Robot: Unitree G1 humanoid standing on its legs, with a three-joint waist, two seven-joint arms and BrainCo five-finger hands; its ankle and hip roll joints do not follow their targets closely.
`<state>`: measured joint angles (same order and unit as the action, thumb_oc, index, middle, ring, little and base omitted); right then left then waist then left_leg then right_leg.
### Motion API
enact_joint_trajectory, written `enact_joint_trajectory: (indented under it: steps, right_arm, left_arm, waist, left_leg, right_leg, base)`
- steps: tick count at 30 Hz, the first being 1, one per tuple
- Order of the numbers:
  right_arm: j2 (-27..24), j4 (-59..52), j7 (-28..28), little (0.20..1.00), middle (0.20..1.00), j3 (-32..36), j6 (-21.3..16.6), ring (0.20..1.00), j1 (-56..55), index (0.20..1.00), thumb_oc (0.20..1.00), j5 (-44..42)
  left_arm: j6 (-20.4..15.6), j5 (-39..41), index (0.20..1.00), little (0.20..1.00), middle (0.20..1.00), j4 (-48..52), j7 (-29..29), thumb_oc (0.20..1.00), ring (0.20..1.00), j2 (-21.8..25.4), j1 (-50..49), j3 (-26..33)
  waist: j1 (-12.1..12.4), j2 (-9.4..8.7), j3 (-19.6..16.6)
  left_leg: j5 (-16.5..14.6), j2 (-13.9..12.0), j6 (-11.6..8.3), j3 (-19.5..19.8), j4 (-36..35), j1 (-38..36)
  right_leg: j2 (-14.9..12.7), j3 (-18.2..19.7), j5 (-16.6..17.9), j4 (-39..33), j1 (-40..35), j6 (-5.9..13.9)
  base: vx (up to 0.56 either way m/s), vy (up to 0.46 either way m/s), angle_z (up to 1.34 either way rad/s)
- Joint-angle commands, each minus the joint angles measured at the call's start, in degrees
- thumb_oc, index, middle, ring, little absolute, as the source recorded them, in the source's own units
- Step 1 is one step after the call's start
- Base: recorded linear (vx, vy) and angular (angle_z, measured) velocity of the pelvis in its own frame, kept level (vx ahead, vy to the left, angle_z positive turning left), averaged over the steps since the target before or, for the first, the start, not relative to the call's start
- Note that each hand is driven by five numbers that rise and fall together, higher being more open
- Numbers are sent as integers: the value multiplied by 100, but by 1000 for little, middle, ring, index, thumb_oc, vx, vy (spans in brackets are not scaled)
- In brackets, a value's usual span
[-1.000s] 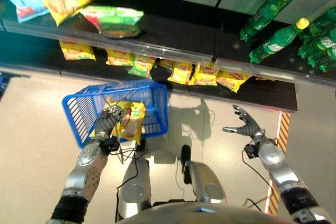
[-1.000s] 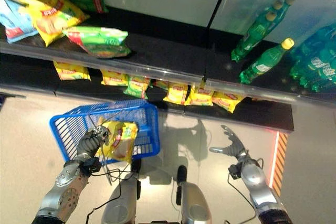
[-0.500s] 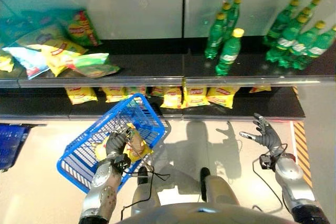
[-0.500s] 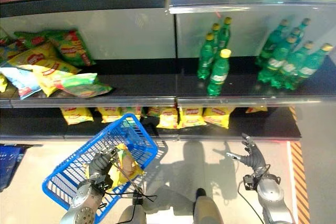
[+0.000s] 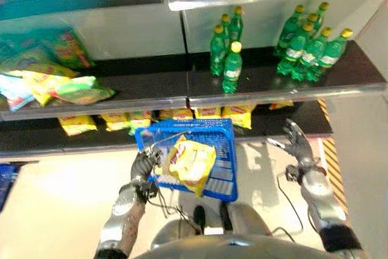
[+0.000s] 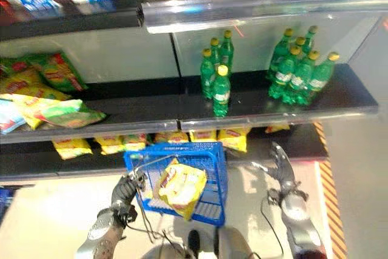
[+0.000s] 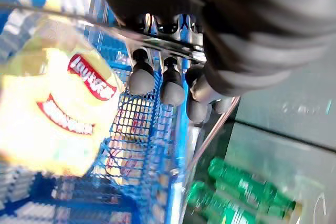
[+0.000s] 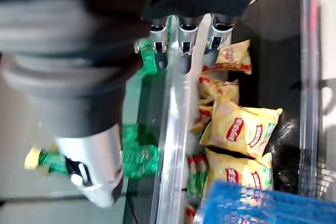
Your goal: Pick up the snacks into the basket
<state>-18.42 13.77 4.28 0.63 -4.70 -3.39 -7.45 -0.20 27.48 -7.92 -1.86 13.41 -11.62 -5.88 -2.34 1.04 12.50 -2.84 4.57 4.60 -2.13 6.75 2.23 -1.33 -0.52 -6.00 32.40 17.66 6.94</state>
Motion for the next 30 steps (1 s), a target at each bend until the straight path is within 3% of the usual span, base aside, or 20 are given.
enact_joint_trajectory:
  steps: [1,2,3,7,12,16,30]
  right_arm:
    - [-66,-446,78,1000,1000,101,-196,1000,281,1000,1000,13]
    - [-57,-517,113,1000,1000,126,-225,1000,332,1000,1000,-42]
    - [-86,-593,199,1000,1000,190,-265,1000,287,1000,1000,-85]
    - [-314,-774,229,1000,1000,16,-281,1000,681,1000,1000,-105]
    - [-562,-743,662,1000,1000,111,-353,1000,1257,1000,1000,-194]
    - [-605,-611,952,1000,1000,28,-394,1000,1876,1000,1000,-269]
    - [-949,-200,1475,1000,1000,-161,-389,1000,3084,1000,1000,-490]
  left_arm:
    - [-631,87,200,200,200,959,-14,200,200,121,162,383]
    - [-647,97,200,200,200,966,-63,200,200,130,225,330]
    - [-668,78,200,200,200,949,-119,200,200,189,266,261]
    - [-666,0,200,200,200,1057,-99,200,200,140,319,52]
    - [-712,77,200,200,200,1166,-130,200,200,225,663,-265]
    - [-760,75,200,200,200,1219,-227,200,200,331,870,-463]
    - [-745,187,200,200,200,1186,-330,200,200,541,907,-776]
  waist:
    - [177,70,-138]
    - [101,73,-108]
    - [29,8,-104]
    - [116,-4,93]
    - [56,101,411]
    - [122,77,667]
    - [317,-96,987]
  left_leg:
    - [68,13,-332,564,-426,12]
    - [30,44,-349,673,-437,-22]
    - [-3,114,-358,743,-390,-12]
    - [-82,234,-467,786,-16,459]
    - [-13,219,-552,865,285,1097]
    - [46,187,-559,921,394,1362]
    - [92,202,-568,946,345,1514]
  right_leg:
    - [-344,77,149,-1512,-401,86]
    - [-298,410,345,-2326,-350,107]
    - [-174,743,492,-2532,-330,188]
    - [-223,666,752,-2661,-366,195]
    - [-114,525,669,-2417,51,33]
    - [-62,361,664,-2188,325,-4]
    - [-65,351,640,-2126,487,-39]
  base:
    - [184,-218,-10]
    - [133,-171,2]
    - [94,-109,0]
    - [-78,-139,70]
    - [-124,-90,55]
    - [-98,-42,26]
    - [-19,4,5]
